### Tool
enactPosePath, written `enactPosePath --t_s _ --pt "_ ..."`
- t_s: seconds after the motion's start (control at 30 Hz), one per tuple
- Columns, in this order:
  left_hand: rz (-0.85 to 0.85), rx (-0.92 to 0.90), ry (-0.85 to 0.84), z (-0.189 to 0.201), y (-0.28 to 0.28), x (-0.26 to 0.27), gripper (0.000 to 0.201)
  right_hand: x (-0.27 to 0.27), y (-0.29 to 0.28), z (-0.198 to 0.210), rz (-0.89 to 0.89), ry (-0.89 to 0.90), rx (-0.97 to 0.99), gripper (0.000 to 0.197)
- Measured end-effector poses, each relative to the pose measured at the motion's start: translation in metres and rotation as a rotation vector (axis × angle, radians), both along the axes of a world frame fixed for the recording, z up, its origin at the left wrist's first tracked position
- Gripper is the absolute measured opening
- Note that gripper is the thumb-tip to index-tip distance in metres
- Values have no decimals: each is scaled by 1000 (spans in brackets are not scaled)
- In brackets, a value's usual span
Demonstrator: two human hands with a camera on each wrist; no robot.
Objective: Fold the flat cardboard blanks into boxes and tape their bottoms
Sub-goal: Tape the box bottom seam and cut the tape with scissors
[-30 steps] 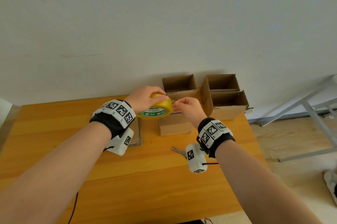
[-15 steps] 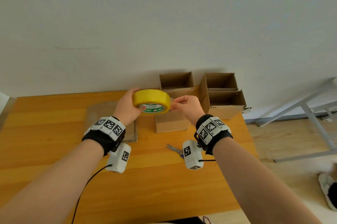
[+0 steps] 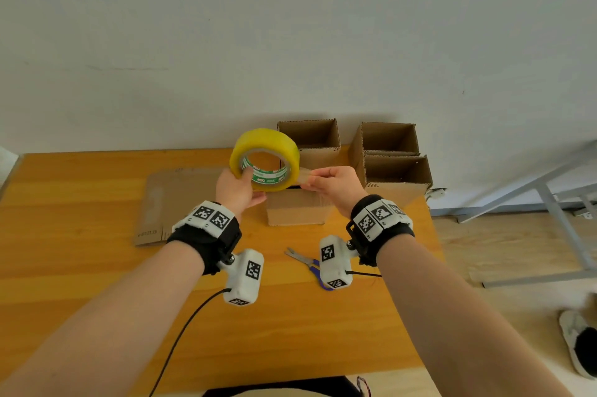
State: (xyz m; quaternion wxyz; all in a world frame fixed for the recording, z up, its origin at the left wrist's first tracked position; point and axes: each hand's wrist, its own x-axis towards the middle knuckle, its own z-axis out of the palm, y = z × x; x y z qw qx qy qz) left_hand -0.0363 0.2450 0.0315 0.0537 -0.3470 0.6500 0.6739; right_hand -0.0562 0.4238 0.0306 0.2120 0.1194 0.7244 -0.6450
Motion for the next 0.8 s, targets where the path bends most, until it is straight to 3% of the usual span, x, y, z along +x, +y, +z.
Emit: enactPosePath --t_s 0.13,0.27,0.4,0.6,0.8 --pt "8 -147 122 3 9 -2 15 -7 1 2 -8 -87 -93 10" --pt "92 51 137 1 25 1 19 -12 4 0 -79 -122 -106 17" --pt "92 132 131 -5 35 3 11 -11 10 -4 -94 -153 -124 14" --pt "76 74 141 -8 38 -2 25 -13 22 0 -61 -199 -123 7" --pt "81 2 169 -11 41 -1 13 -11 38 -2 -164 -247 -220 14"
